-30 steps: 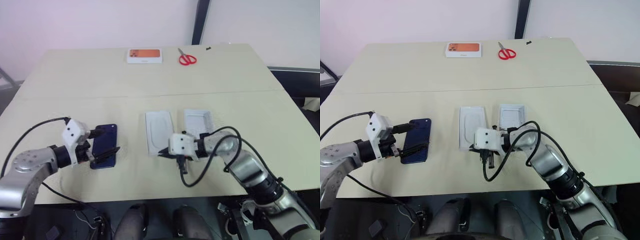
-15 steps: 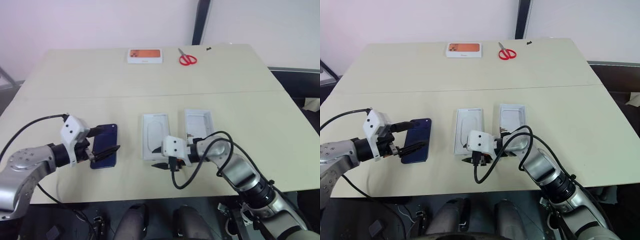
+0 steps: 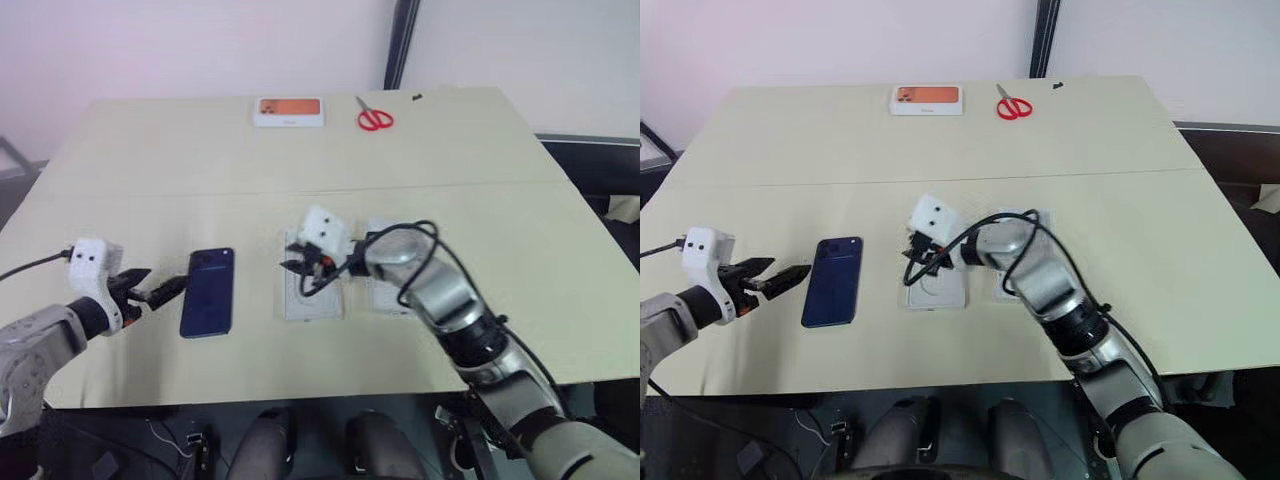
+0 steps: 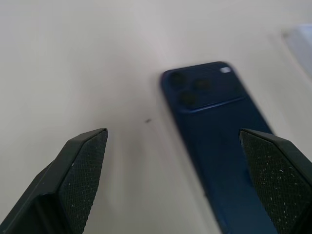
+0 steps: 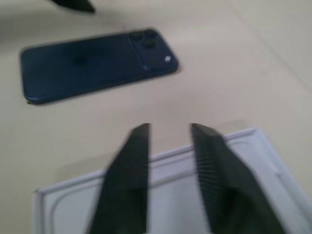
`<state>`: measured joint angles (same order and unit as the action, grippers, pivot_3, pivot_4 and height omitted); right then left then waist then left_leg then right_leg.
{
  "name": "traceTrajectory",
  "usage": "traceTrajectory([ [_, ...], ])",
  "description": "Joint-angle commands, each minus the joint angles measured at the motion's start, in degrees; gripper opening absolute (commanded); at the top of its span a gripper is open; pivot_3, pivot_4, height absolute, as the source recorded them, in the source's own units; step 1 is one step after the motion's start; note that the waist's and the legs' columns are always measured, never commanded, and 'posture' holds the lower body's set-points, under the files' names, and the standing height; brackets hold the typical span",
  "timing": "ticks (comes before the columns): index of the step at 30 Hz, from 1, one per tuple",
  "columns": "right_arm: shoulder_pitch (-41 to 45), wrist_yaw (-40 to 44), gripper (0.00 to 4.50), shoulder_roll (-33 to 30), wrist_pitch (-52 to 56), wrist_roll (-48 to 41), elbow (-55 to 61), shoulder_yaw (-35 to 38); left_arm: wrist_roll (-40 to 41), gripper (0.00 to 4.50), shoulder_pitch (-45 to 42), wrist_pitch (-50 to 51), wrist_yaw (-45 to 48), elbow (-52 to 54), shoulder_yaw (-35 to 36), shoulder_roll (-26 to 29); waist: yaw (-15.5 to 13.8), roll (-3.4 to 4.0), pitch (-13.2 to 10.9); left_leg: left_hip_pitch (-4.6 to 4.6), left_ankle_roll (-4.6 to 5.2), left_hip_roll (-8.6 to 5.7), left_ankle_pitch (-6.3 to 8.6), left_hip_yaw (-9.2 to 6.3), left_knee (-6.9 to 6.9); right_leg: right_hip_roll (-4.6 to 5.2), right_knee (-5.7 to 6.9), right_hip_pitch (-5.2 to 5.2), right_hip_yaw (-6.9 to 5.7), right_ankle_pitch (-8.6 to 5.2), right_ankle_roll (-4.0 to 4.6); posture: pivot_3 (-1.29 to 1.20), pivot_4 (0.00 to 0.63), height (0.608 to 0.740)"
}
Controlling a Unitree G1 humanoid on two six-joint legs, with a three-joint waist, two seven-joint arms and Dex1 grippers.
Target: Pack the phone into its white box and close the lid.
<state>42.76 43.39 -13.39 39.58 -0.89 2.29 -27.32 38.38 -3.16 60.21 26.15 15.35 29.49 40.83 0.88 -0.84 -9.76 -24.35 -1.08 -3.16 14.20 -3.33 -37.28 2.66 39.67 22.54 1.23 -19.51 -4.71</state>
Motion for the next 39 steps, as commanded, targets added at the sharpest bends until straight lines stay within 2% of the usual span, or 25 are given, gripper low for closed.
traceTrajectory([
  [1,3.8,-2.1,0.04,2.3,-4.5,4.8,-3.0,-4.7,1.8,4.5,-3.4,6.9,-3.0,-2.8,2.0,0.3,0.1,-0.03,0.0,0.02,-0.01,0.0,-0.01,0.0,-0.02,0.0,0.05,0.0,0.0,0.0,0.0,0.0,0.15,0.74],
  [4,4.6,-2.4,0.04,4.7,-6.0,6.4,-5.9,-6.9,3.1,4.5,-5.9,10.9,-4.0,-3.8,2.2,-0.6,0.2,-0.09,0.1,0.01,-0.14,0.0,-0.08,0.0,-0.02,0.0,0.11,0.08,0.0,0.0,0.0,0.0,0.15,0.74],
  [7,6.0,-2.1,0.04,6.9,-8.6,9.1,-10.2,-10.5,3.2,4.5,-6.4,15.7,-2.9,-5.4,-1.3,1.0,0.4,-0.11,0.1,0.01,-0.16,0.0,-0.09,0.0,-0.02,0.0,0.13,0.08,0.0,0.0,-0.01,0.0,0.15,0.74],
  [12,7.8,-2.4,0.04,10.3,-12.6,12.8,-17.4,-13.3,4.8,4.5,-9.8,22.5,-1.9,-8.0,-3.0,-0.9,0.2,-0.09,0.1,0.13,-0.19,-0.01,-0.11,0.01,0.02,0.0,0.27,0.09,0.01,0.0,0.0,0.0,0.15,0.74],
  [18,8.2,-1.6,0.04,12.4,-15.9,14.9,-21.9,-13.6,6.0,4.5,-11.4,27.9,-2.3,-4.6,-5.2,-6.3,-0.3,-0.06,0.2,0.39,-0.21,-0.07,-0.11,-0.02,0.02,0.05,0.25,-0.21,0.01,0.0,-0.01,0.0,0.15,0.74],
  [22,7.9,-1.1,0.04,13.0,-16.8,15.6,-22.6,-13.1,6.7,4.5,-12.8,31.8,-3.0,-2.3,-2.9,-11.3,-0.3,-0.02,0.3,0.46,-0.21,-0.08,-0.11,-0.03,0.03,0.06,0.25,-0.27,0.0,0.0,-0.01,0.0,0.15,0.74],
  [28,6.8,-0.4,0.04,12.6,-16.9,16.3,-21.8,-12.3,7.8,4.5,-12.2,32.3,-3.6,-0.6,-3.0,-14.1,-0.2,0.0,0.4,0.55,-0.21,-0.08,-0.1,-0.02,0.07,0.06,0.25,-0.33,0.01,0.0,-0.01,0.0,0.15,0.74],
  [32,6.3,-0.2,0.04,12.4,-16.8,16.6,-21.6,-11.9,10.3,4.5,-13.1,32.3,-4.2,-0.8,-0.7,-16.2,-0.3,0.08,0.5,0.6,-0.21,-0.09,-0.1,-0.02,0.08,0.07,0.21,-0.41,0.01,0.0,-0.01,0.0,0.15,0.74],
  [39,5.7,-0.1,0.04,12.5,-16.7,17.1,-21.6,-11.1,13.4,4.5,-14.5,32.3,-5.8,-2.8,2.1,-16.6,-0.3,0.07,0.5,0.6,-0.21,-0.09,-0.1,-0.04,0.08,0.07,0.19,-0.41,0.01,0.0,-0.01,0.0,0.15,0.74],
])
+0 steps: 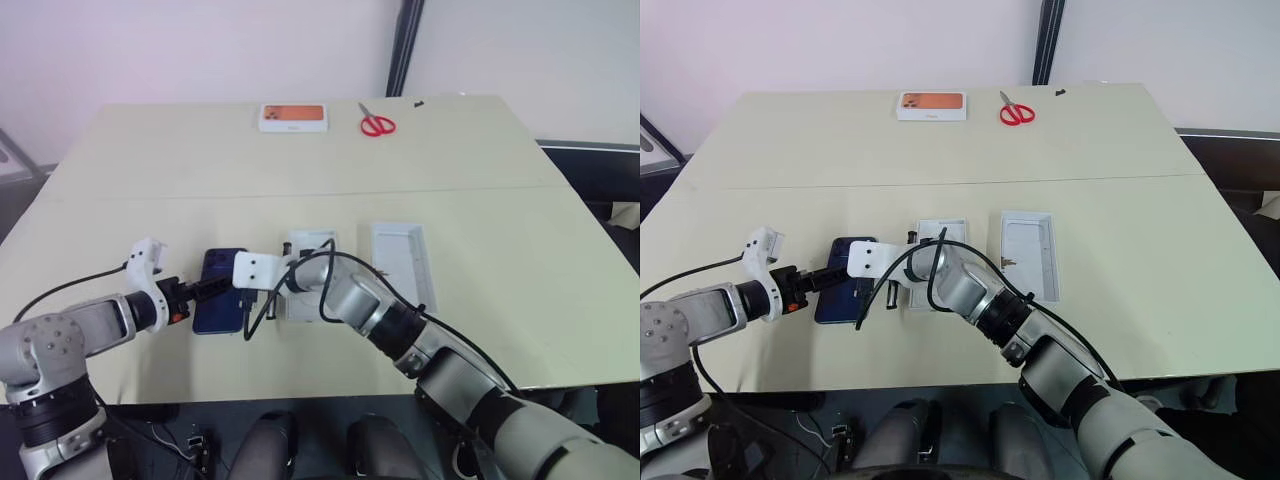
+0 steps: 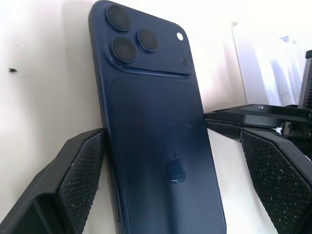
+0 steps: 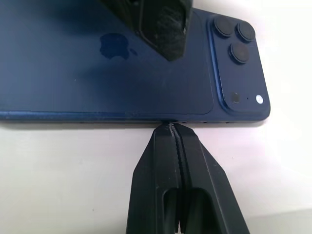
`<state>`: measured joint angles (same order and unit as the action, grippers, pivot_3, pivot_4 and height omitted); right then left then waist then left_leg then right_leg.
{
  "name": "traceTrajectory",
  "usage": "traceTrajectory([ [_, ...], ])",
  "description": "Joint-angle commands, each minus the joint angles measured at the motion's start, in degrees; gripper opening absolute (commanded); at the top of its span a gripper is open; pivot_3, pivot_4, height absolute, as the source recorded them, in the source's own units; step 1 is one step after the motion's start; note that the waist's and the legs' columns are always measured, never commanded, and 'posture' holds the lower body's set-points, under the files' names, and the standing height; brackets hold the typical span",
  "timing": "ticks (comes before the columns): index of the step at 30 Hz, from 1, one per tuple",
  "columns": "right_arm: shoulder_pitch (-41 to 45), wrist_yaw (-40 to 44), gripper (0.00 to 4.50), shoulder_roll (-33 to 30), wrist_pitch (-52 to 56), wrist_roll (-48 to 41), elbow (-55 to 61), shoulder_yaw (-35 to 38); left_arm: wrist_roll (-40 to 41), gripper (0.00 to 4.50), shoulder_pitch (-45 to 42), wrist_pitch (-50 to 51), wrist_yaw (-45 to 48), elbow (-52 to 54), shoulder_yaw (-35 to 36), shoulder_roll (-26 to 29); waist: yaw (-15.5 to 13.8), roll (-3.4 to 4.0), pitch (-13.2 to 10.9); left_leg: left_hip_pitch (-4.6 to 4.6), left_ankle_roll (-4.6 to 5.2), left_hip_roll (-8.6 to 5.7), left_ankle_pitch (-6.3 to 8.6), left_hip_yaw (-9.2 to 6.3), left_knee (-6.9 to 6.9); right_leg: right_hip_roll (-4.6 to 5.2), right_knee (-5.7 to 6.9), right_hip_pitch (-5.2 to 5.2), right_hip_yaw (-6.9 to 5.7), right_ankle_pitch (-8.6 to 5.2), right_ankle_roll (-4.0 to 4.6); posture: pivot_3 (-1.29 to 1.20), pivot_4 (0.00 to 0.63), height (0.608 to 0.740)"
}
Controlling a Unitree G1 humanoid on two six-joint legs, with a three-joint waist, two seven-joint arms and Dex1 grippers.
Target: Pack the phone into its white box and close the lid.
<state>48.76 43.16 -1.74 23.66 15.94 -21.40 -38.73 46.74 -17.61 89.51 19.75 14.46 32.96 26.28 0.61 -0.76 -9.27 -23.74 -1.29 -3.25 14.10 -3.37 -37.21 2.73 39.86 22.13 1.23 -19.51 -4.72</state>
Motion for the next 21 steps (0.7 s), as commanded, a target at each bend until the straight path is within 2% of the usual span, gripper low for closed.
traceTrajectory([
  [1,-0.4,0.2,0.04,0.8,-0.8,0.3,2.1,0.3,6.0,4.5,-0.2,3.0,0.3,-2.2,-1.1,-1.9,0.0,0.0,0.0,0.0,0.0,0.0,0.0,0.0,0.0,0.0,0.0,0.0,0.0,0.0,0.0,0.0,0.15,0.74],
  [6,-0.7,0.1,0.04,1.0,-1.1,0.6,1.8,0.3,9.5,4.5,0.4,3.0,-1.5,-1.8,-2.4,-1.2,0.2,-0.02,0.0,0.0,0.0,0.0,0.0,0.0,0.03,-0.01,-0.01,0.03,0.0,0.0,0.0,0.0,0.15,0.74],
  [15,-0.4,0.1,0.04,0.8,-0.9,0.7,2.4,1.0,8.3,4.5,-1.5,3.0,-5.7,-4.7,3.0,-0.2,0.5,-0.02,0.0,0.0,-0.01,0.01,0.0,0.01,0.06,-0.02,-0.02,0.05,0.01,0.0,0.0,0.0,0.15,0.74],
  [18,-0.3,0.1,0.0,0.7,-0.9,0.7,2.5,1.2,8.4,3.64,-1.7,3.0,-6.3,-5.2,3.8,-0.1,0.6,-0.02,0.0,0.0,-0.01,0.01,0.0,0.01,0.09,-0.02,-0.02,0.08,0.01,0.0,0.0,0.0,0.15,0.74],
  [19,-0.2,0.1,0.0,0.7,-0.9,0.7,2.6,1.2,8.5,3.23,-1.7,3.0,-6.6,-5.4,4.2,-0.2,0.6,-0.02,0.0,0.0,-0.01,0.01,0.0,0.01,0.09,-0.02,-0.02,0.08,0.01,0.0,0.0,0.0,0.15,0.74],
  [21,-0.1,0.1,0.0,0.6,-0.9,0.8,2.7,1.3,8.7,2.12,-1.9,3.0,-7.3,-5.8,5.1,-0.6,0.6,-0.05,0.0,-0.01,-0.01,0.01,0.0,0.01,0.1,-0.02,-0.03,0.1,0.02,0.0,0.0,0.0,0.15,0.74],
])
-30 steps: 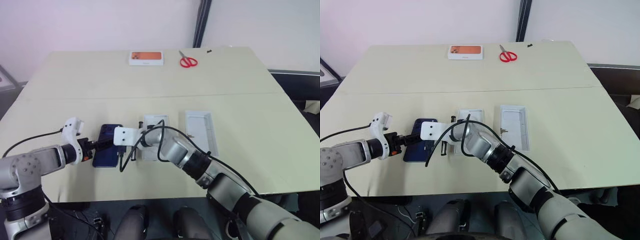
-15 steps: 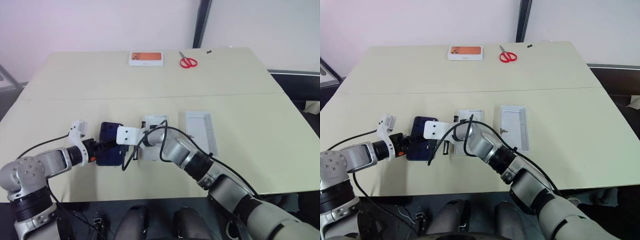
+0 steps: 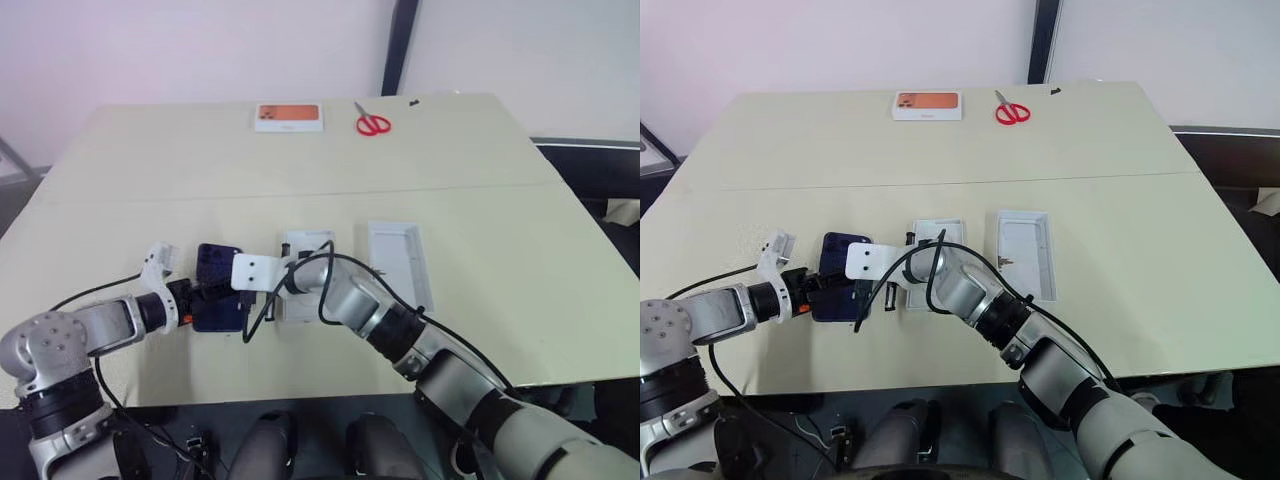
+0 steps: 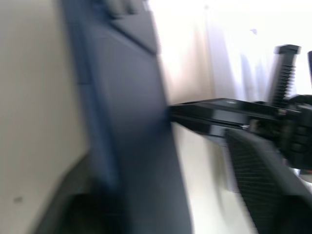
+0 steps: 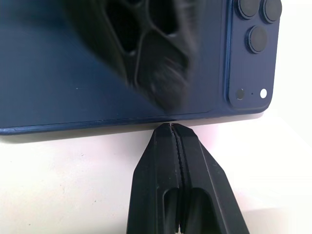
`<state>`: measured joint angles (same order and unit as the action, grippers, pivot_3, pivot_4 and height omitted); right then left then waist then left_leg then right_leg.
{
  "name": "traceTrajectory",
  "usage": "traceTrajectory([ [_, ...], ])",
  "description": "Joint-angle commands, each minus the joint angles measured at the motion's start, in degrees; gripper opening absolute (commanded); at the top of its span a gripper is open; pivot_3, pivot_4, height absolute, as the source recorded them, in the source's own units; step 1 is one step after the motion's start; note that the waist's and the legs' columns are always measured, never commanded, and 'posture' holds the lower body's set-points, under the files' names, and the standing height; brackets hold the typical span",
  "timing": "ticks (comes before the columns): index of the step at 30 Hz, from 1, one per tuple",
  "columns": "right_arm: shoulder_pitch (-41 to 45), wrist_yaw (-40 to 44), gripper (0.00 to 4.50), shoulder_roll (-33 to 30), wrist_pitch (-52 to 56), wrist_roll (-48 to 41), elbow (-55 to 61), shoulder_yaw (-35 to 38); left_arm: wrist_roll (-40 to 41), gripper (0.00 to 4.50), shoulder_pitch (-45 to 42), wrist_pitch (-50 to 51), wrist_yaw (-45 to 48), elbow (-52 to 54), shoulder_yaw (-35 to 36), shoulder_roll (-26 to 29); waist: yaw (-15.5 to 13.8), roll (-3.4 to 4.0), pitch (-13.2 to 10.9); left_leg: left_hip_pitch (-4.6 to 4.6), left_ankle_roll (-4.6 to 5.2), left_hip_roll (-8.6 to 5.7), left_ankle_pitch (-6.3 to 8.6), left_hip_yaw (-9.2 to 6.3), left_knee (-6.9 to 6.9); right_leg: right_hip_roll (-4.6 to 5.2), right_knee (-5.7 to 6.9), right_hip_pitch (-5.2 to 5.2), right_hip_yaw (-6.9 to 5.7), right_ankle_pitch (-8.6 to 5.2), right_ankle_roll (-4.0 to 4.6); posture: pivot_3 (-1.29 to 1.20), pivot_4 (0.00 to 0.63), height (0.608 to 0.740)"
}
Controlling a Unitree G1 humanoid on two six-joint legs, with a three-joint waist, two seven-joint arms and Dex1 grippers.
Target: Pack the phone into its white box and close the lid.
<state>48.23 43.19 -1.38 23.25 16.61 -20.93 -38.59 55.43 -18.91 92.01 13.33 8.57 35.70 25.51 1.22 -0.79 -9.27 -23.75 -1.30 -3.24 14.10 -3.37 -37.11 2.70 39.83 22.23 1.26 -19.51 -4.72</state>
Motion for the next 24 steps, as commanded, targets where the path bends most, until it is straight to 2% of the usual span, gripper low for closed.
traceTrajectory([
  [1,0.4,0.0,0.0,0.2,-0.5,0.2,2.3,1.2,0.2,1.66,-0.7,0.5,-1.3,-0.1,3.0,-0.1,0.0,-0.02,0.0,-0.01,0.0,0.0,0.0,0.0,0.0,0.0,-0.01,0.0,0.0,0.0,0.0,0.0,0.15,0.74],
  [12,0.6,2.5,0.0,-2.3,3.7,-1.8,10.7,4.8,3.1,1.66,-0.8,0.5,-4.5,-1.1,6.8,-2.0,-0.1,-0.05,0.0,-0.03,-0.01,0.01,0.0,0.0,0.01,0.0,-0.07,0.0,-0.01,0.0,0.0,0.0,0.15,0.74],
  [14,0.4,4.0,0.0,-3.0,6.1,-3.1,14.5,6.2,3.9,1.11,-0.7,0.5,-5.4,-1.4,7.2,-2.5,-0.1,-0.06,0.0,-0.08,-0.01,0.01,0.0,-0.01,0.01,0.0,-0.07,0.04,-0.01,0.0,0.0,0.0,0.15,0.74],
  [17,-0.2,5.1,0.0,-4.5,9.0,-4.6,19.0,7.9,5.7,0.02,-0.8,0.5,-6.6,-1.7,7.9,-3.2,-0.2,-0.09,0.0,-0.07,0.0,0.01,0.01,-0.02,0.02,0.0,-0.17,-0.03,-0.03,0.0,0.0,0.0,0.15,0.74],
  [24,-4.0,8.4,0.0,-12.2,14.5,-9.5,30.5,13.6,15.3,0.02,-4.4,0.5,-11.5,-1.4,10.9,-6.4,-0.7,-0.2,-0.1,-0.16,0.03,0.01,0.02,-0.04,0.01,0.0,-0.27,-0.02,-0.03,0.0,0.0,0.0,0.15,0.74],
])
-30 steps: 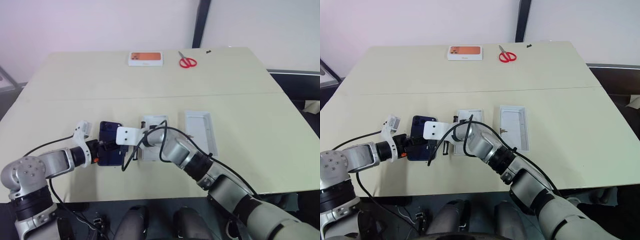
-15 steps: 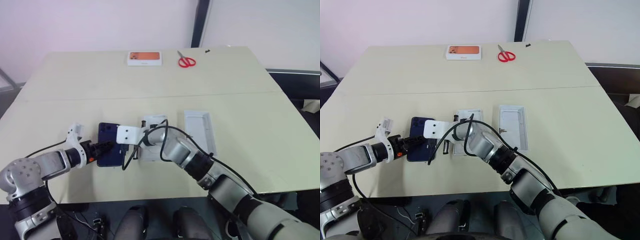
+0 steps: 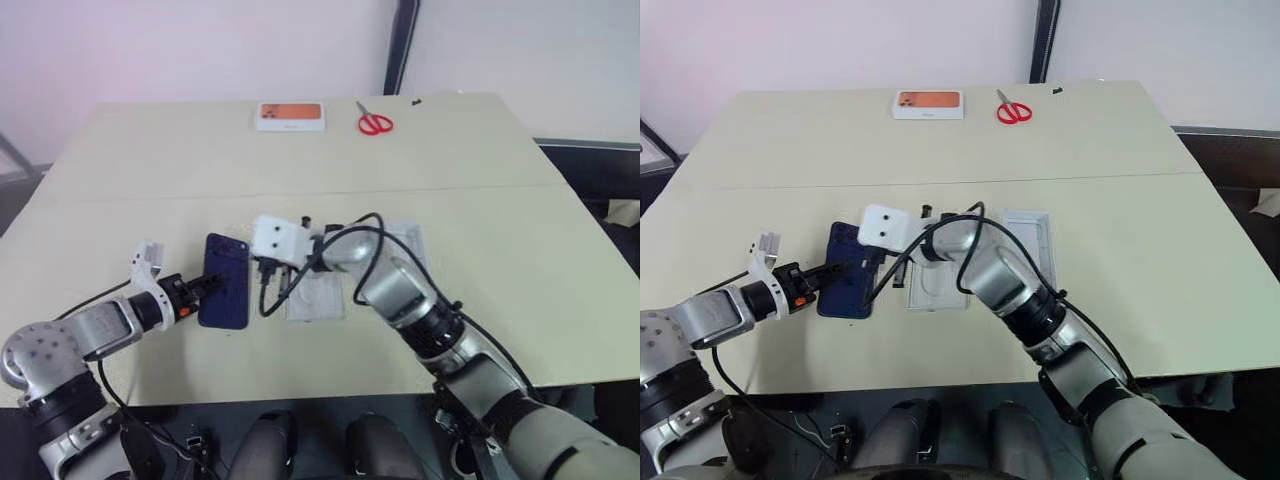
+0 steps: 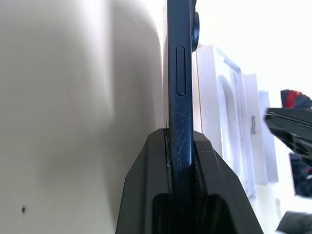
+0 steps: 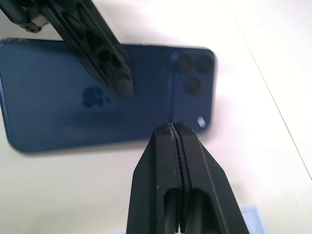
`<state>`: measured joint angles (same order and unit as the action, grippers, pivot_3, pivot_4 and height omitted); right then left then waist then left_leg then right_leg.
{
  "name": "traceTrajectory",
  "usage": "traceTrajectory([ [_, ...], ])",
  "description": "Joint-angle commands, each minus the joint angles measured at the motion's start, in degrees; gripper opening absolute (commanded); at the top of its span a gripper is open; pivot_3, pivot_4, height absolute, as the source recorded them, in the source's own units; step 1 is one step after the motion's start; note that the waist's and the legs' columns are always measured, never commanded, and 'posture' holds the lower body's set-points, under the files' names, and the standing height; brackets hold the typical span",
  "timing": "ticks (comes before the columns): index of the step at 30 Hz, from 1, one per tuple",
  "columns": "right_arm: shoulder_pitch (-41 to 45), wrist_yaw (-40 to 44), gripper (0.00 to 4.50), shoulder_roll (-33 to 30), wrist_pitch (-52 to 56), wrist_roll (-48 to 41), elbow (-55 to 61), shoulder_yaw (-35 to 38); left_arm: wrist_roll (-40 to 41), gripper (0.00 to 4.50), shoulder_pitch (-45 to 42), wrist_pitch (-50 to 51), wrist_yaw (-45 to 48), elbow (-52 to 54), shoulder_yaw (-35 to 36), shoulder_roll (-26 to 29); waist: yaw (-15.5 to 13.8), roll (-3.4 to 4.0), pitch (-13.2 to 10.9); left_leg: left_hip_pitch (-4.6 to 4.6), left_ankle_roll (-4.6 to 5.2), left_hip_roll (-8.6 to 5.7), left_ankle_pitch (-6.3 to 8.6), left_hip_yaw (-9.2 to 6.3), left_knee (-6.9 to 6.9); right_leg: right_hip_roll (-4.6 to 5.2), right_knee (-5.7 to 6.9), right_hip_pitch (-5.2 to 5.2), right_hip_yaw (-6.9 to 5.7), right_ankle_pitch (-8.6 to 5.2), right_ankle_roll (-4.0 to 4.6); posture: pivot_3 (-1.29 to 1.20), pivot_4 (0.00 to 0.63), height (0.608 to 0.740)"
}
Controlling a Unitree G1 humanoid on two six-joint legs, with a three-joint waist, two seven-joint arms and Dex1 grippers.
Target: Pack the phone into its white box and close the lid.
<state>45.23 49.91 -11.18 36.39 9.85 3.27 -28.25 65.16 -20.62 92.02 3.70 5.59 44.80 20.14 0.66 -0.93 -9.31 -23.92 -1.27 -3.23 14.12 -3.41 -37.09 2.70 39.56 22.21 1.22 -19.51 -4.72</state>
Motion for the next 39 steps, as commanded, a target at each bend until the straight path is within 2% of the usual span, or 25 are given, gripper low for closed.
traceTrajectory([
  [1,-2.0,2.6,0.0,-4.5,1.3,-3.7,8.2,4.3,6.9,0.02,-3.8,0.4,-3.3,1.6,2.3,-2.0,-0.1,-0.1,-0.1,-0.05,0.01,0.0,0.0,-0.01,-0.04,0.01,-0.02,0.0,-0.01,0.0,0.0,0.0,0.15,0.74],
  [5,-6.1,6.7,0.0,-12.3,0.2,-8.4,14.8,8.9,15.4,0.02,-7.3,-3.2,-11.3,1.6,1.0,-6.1,-0.1,-0.15,-0.1,-0.18,0.05,0.0,0.03,-0.02,-0.08,0.01,-0.13,0.0,-0.04,0.0,-0.01,0.0,0.15,0.74],
  [10,-12.0,9.5,0.0,-20.3,-1.6,-13.4,17.7,14.6,25.1,0.02,-7.8,-10.7,-25.3,0.9,-8.4,-12.6,0.0,-0.22,-0.1,-0.3,0.01,0.0,0.0,0.01,-0.06,0.01,-0.14,-0.11,0.0,0.01,-0.02,0.0,0.15,0.74],
  [18,-20.0,6.5,0.0,-21.8,1.7,-21.1,17.8,21.9,31.6,0.02,-3.2,-20.5,-33.7,2.1,-22.4,-14.1,-0.1,-0.26,-0.1,-0.41,0.01,0.04,-0.01,0.06,-0.12,-0.03,-0.05,0.02,0.06,0.01,-0.01,0.0,0.15,0.74],
  [27,-23.2,4.3,0.0,-24.3,1.5,-23.4,18.8,22.6,34.8,0.02,-1.8,-28.0,-35.2,1.2,-29.7,-11.5,-0.1,-0.26,-0.1,-0.48,0.02,0.03,-0.02,0.06,-0.25,-0.03,-0.1,0.0,0.05,0.01,-0.01,0.0,0.15,0.74],
  [32,-23.0,4.0,0.0,-25.1,0.3,-23.3,18.0,22.0,36.3,2.29,-1.2,-29.7,-34.7,0.9,-32.4,-8.9,-0.2,-0.26,-0.1,-0.49,0.02,0.03,-0.02,0.07,-0.25,-0.04,-0.1,0.0,0.05,0.01,-0.01,0.0,0.15,0.74],
  [36,-22.5,3.8,0.0,-25.4,-0.2,-23.4,17.3,21.7,38.5,4.43,-0.4,-30.5,-34.3,1.6,-33.8,-5.7,-0.2,-0.26,-0.1,-0.48,0.02,0.03,-0.02,0.06,-0.26,-0.04,-0.1,-0.01,0.05,0.01,-0.01,0.0,0.15,0.74],
  [39,-22.4,3.7,0.0,-25.4,-0.6,-23.4,16.9,21.7,40.3,4.48,0.2,-31.0,-33.9,2.3,-35.0,-3.1,-0.1,-0.24,-0.1,-0.47,0.02,0.03,-0.02,0.06,-0.26,-0.04,-0.1,-0.03,0.06,0.01,-0.01,0.0,0.15,0.74],
])
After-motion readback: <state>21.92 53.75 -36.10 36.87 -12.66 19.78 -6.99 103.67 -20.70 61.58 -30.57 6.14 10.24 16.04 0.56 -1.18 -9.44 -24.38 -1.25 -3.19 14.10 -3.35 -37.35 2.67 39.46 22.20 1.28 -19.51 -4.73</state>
